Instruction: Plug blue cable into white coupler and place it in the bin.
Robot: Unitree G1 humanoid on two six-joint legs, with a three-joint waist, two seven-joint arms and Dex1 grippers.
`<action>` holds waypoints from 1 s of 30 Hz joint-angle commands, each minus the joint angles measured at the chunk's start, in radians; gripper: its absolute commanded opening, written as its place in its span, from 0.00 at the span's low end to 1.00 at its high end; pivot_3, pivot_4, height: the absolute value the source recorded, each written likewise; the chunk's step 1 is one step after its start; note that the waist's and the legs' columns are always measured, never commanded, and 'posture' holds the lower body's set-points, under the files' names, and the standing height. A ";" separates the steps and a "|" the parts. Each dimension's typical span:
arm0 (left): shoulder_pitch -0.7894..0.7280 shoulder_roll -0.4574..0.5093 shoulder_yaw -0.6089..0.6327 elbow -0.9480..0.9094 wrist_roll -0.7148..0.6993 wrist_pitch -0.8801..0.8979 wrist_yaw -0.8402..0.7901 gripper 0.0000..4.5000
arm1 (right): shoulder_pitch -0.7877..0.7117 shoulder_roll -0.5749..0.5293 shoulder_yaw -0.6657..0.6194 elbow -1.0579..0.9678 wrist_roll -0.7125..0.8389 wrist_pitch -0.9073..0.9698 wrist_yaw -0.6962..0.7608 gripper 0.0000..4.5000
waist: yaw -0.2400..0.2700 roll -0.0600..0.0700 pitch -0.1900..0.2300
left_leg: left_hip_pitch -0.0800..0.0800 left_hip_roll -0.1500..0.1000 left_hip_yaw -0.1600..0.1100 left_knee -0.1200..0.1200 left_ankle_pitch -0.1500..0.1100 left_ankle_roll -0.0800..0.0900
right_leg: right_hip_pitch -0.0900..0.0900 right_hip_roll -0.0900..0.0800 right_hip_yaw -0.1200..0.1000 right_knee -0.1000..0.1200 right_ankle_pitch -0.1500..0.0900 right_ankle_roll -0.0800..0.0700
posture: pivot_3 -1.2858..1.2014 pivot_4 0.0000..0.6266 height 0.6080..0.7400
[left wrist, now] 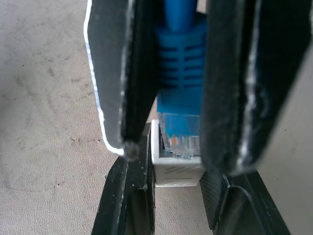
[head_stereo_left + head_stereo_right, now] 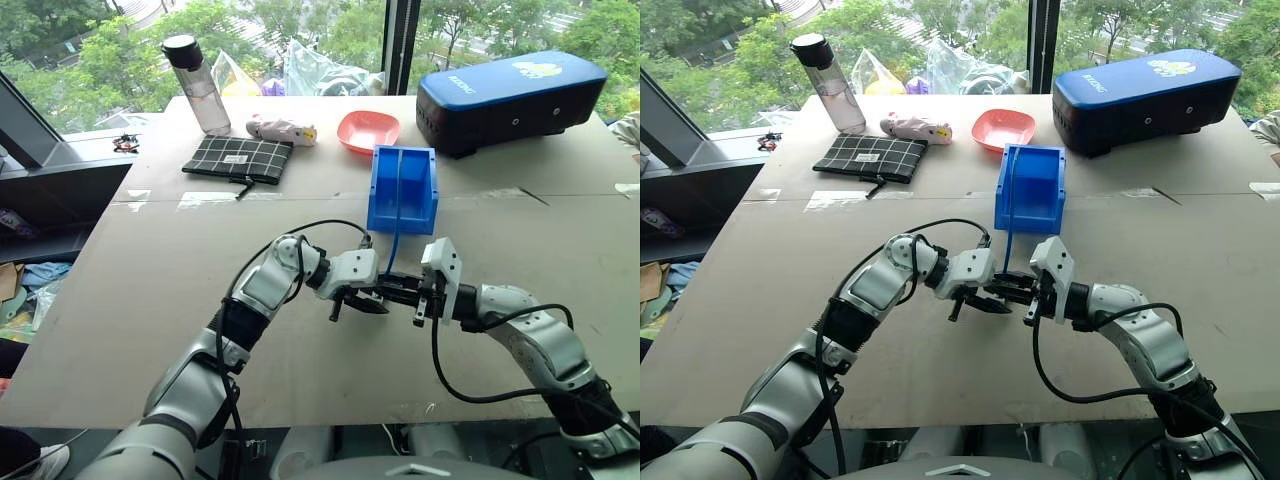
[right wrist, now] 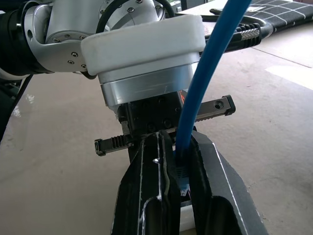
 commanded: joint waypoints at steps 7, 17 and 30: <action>-0.002 0.005 -0.005 -0.039 -0.003 0.002 -0.008 0.14 | -0.018 -0.056 0.051 0.081 -0.142 -0.063 0.103 0.00 | 0.001 0.000 -0.001 | 0.000 0.000 0.000 0.000 0.000 0.000 | 0.000 0.000 0.000 0.001 0.000 0.000 | 0.52 0.24 1.00; 0.001 0.002 -0.004 -0.048 -0.002 0.008 0.001 0.14 | -0.074 -0.063 0.157 0.131 -0.276 -0.059 0.138 0.00 | 0.000 -0.001 -0.002 | 0.001 0.000 0.000 0.000 0.000 0.000 | 0.000 0.000 0.000 0.001 0.000 0.000 | 0.52 0.24 1.00; 0.329 0.137 0.375 -0.624 -0.275 0.438 0.242 0.85 | -0.041 0.078 -0.222 -0.142 0.131 0.200 -0.062 0.00 | -0.008 0.000 -0.005 | 0.000 0.001 -0.001 -0.002 0.000 0.000 | -0.005 -0.003 0.004 0.004 0.000 0.000 | 0.52 0.24 1.00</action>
